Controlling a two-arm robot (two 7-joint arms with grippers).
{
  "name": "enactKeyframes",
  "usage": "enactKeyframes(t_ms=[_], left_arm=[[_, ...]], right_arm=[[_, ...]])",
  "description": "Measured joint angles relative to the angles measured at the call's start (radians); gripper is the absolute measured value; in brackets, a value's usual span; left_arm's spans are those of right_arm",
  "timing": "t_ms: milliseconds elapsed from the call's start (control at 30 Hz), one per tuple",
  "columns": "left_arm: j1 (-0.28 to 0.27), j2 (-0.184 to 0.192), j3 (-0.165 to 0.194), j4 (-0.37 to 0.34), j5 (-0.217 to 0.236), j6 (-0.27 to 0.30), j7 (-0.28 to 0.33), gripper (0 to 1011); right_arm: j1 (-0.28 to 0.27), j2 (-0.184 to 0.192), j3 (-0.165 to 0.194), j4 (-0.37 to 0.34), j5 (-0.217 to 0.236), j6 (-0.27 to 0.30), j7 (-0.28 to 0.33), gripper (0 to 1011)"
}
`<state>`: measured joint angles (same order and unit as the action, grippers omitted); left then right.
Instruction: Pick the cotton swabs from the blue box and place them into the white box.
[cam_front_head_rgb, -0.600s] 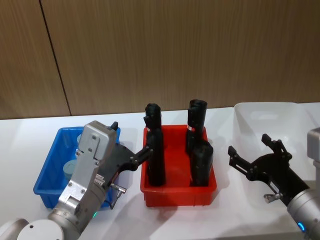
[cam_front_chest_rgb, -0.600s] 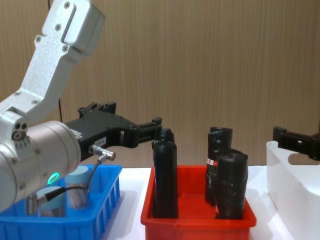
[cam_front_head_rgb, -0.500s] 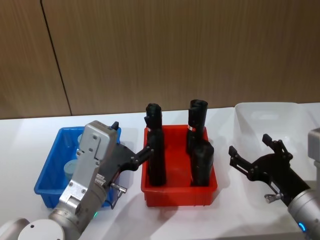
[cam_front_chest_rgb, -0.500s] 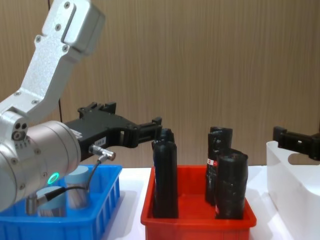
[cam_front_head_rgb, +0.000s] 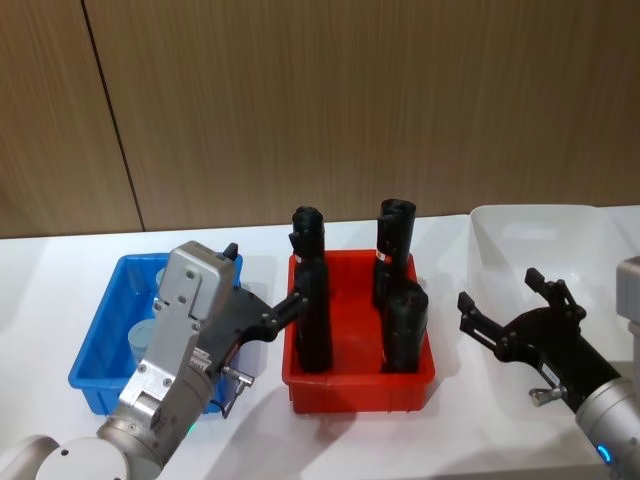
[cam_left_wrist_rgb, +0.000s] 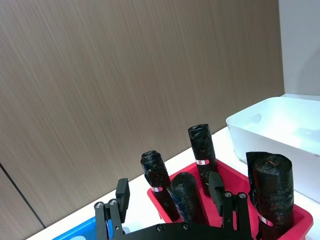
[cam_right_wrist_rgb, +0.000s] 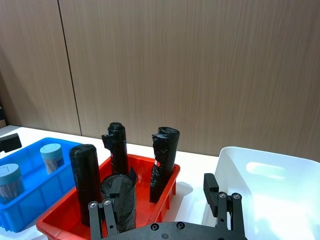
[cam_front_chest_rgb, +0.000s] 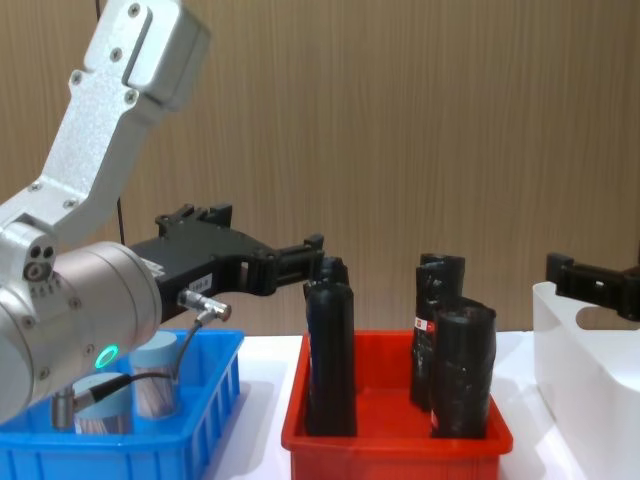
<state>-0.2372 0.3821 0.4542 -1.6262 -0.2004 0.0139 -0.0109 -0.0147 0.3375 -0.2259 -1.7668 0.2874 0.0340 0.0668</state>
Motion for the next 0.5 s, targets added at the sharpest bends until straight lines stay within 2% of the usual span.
enactKeyframes(t_ms=[500], left_arm=[[0.001, 0.003, -0.005, 0.003, -0.009, 0.008, -0.001, 1004]], right_arm=[[0.000, 0.000, 0.000, 0.000, 0.000, 0.000, 0.000, 1002]])
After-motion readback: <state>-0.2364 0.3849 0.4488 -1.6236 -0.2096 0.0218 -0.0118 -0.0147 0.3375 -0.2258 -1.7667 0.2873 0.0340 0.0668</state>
